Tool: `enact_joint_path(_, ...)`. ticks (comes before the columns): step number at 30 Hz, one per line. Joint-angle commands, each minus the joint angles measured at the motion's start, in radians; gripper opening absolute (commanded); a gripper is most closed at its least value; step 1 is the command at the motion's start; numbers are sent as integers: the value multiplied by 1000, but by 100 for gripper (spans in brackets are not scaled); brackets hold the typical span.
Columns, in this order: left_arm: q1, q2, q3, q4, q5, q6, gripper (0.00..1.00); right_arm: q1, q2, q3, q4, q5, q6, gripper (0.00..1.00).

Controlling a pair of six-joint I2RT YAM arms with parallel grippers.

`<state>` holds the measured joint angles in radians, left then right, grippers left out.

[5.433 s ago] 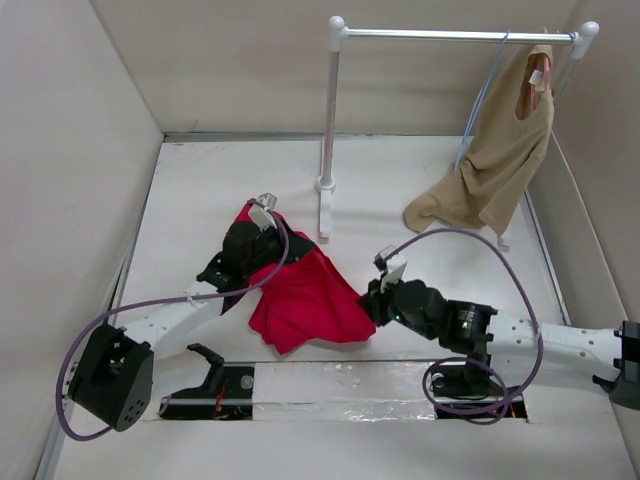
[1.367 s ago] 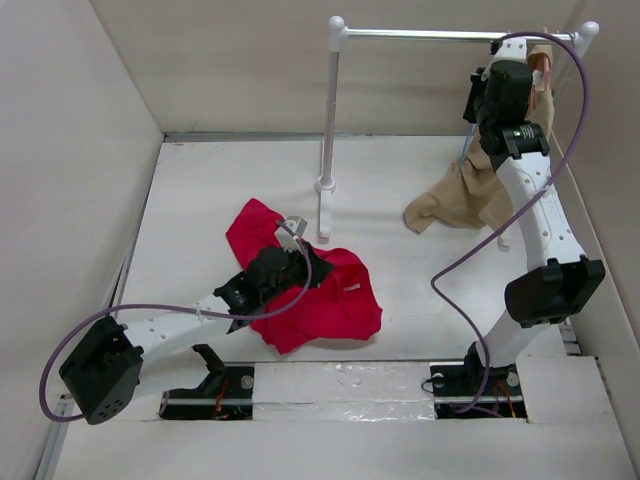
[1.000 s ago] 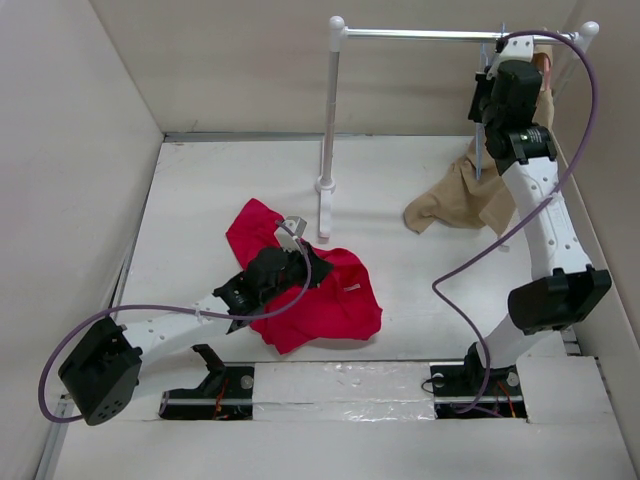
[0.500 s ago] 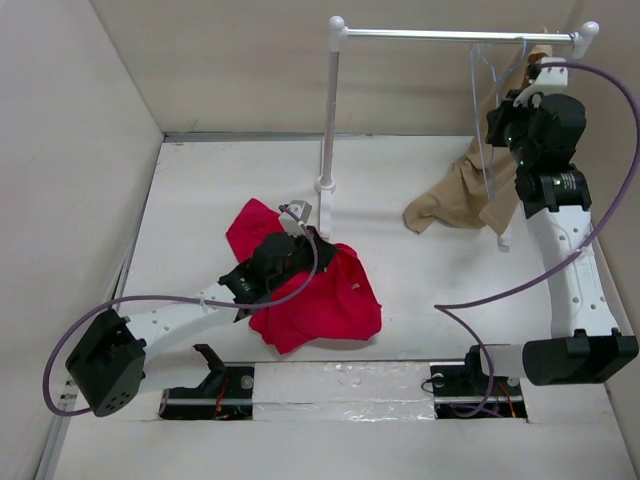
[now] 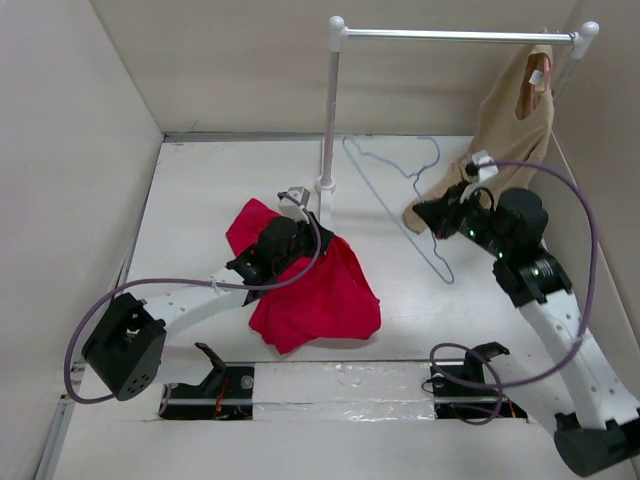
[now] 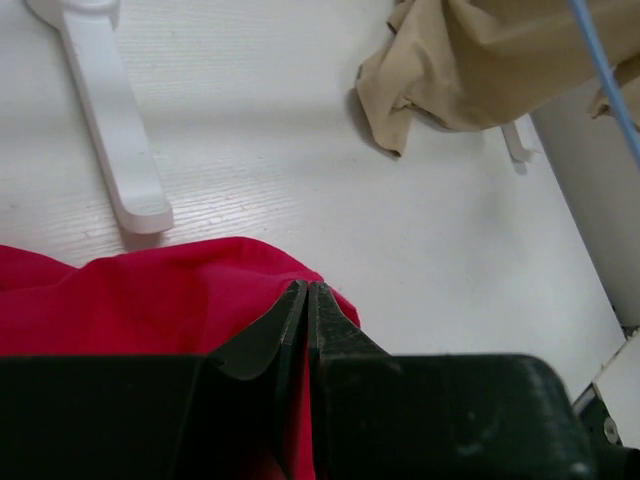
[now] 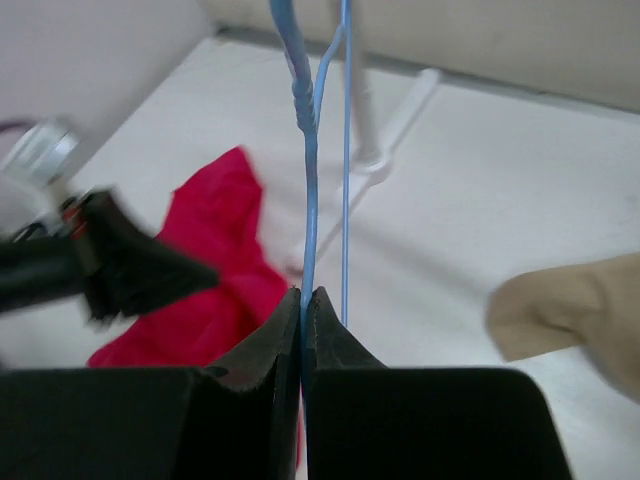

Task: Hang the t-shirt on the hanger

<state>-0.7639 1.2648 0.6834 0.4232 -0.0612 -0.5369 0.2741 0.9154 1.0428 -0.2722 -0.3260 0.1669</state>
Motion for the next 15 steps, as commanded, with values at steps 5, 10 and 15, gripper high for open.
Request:
enact_joint_path(5,52,28,54,58,8,2,0,128,-344,-159,-327,-44,37,0)
enact_joint_path(10,72,44,59,58,3,-2,0,172,-414,-145,-472,-51,74,0)
enact_joint_path(15,81,42,85,51,20,-9,0,182,-385,-102,-570,-94,45,0)
